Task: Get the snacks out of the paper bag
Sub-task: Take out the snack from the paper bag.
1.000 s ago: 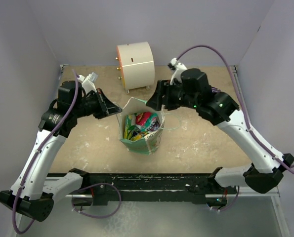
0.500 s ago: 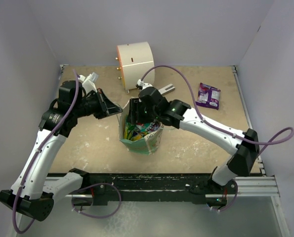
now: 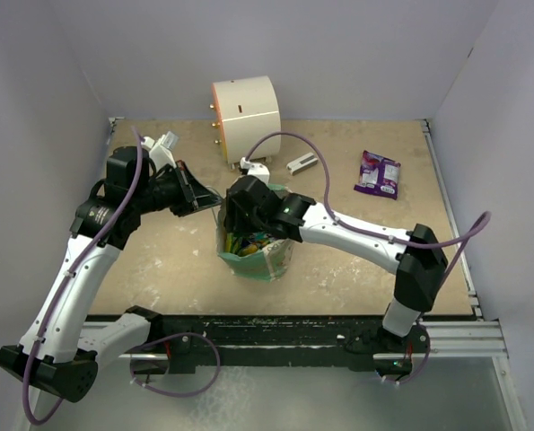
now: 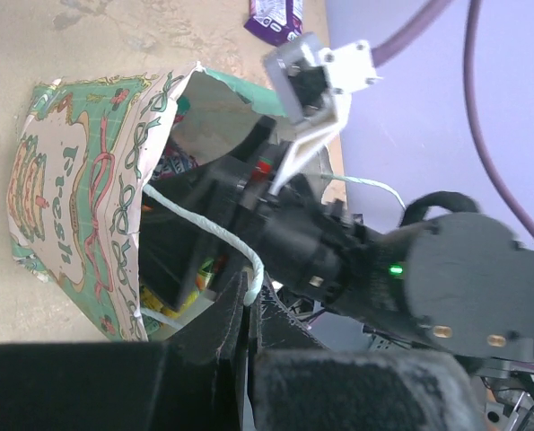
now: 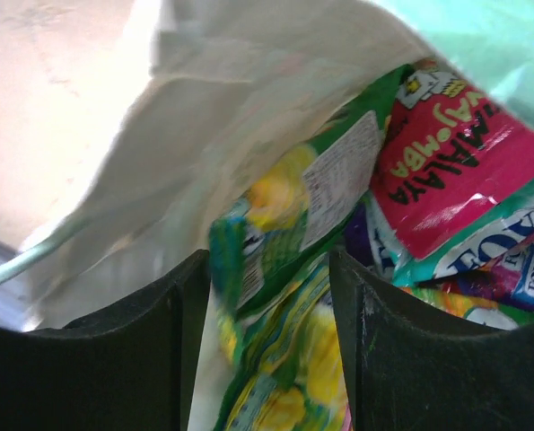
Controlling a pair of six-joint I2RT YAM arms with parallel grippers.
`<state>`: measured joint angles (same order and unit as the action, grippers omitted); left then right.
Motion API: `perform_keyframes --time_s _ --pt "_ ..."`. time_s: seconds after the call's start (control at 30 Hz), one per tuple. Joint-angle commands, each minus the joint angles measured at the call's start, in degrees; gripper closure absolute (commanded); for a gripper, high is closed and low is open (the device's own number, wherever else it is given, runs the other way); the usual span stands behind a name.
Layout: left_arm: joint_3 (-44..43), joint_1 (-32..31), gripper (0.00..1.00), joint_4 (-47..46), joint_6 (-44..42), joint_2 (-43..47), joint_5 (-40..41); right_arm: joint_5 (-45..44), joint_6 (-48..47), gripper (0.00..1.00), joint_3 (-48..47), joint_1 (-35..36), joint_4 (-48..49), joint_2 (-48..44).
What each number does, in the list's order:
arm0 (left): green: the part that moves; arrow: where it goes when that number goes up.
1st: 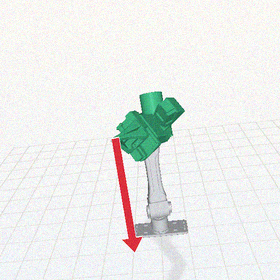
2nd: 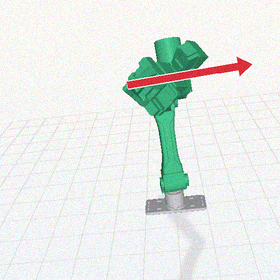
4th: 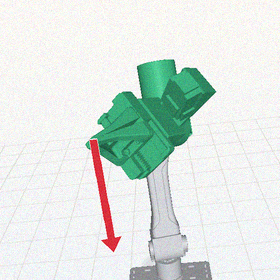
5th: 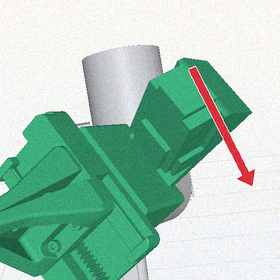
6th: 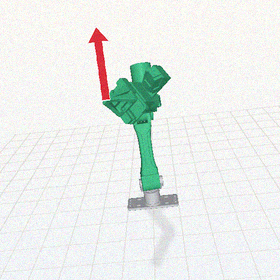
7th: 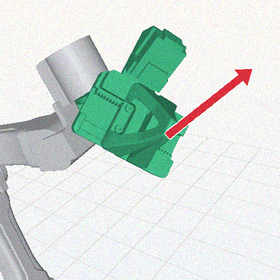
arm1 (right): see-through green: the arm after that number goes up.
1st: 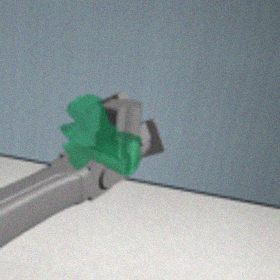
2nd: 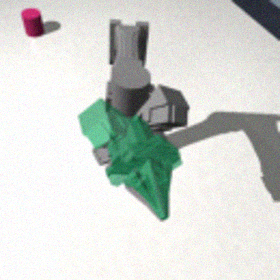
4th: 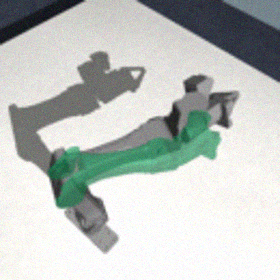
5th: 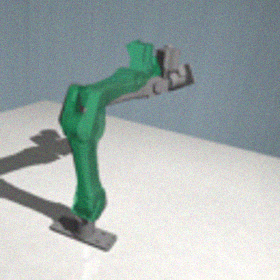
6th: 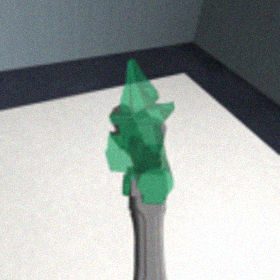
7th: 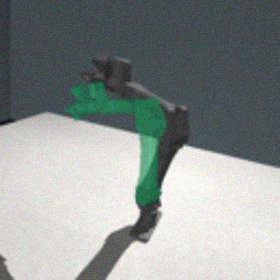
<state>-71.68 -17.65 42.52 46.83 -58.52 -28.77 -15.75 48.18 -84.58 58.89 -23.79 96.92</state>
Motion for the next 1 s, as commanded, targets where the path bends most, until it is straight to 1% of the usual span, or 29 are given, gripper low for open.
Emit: perform_keyframes --time_s 0.0,0.07,0.1,0.13,0.3,0.4,0.43,0.57,0.67,0.9,0.97 --pt "-2.70 0.18 1.00 -2.13 1.19 0.94 -1.51 -7.13 2.69 0.43 -1.78 1.11 -0.11 2.78" --pt "-2.48 0.18 1.00 -2.24 1.54 1.07 -1.48 -7.31 2.81 0.45 -2.60 1.41 -0.76 3.90" --pt "-2.49 0.23 1.00 -2.25 1.61 1.20 -1.53 -6.99 2.73 0.50 -3.20 1.53 -1.15 4.23" --pt "-2.39 0.21 1.00 -2.24 1.68 1.36 -1.40 -6.40 2.27 0.58 -3.67 1.60 -1.13 4.35" --pt "-1.68 0.19 1.00 -2.21 1.89 2.15 -0.83 -3.43 -0.53 0.86 -3.93 1.64 0.10 1.79" --pt "-1.57 0.11 1.00 -2.27 1.93 2.61 -0.43 -2.70 -1.23 0.98 -3.07 1.66 0.08 -1.37" --pt "-1.54 0.15 1.00 -2.25 1.95 2.70 -0.33 -2.43 -1.49 1.00 -2.79 1.66 0.26 -2.45" --pt "-1.52 0.20 1.00 -2.22 1.95 2.97 -0.05 1.25 -2.33 1.00 -1.76 1.66 2.62 -6.42" --pt "-1.52 0.16 1.00 -2.27 2.12 3.22 -0.07 1.35 -2.84 1.00 -1.95 1.66 2.42 -9.16" --pt "-0.52 0.18 1.00 -2.34 2.24 4.54 0.03 0.26 -4.30 1.00 -4.98 1.50 -2.22 -13.92" --pt "0.93 0.18 1.00 -4.11 2.34 6.09 -0.54 -0.34 -4.76 1.00 -6.08 1.57 -3.43 -15.80"
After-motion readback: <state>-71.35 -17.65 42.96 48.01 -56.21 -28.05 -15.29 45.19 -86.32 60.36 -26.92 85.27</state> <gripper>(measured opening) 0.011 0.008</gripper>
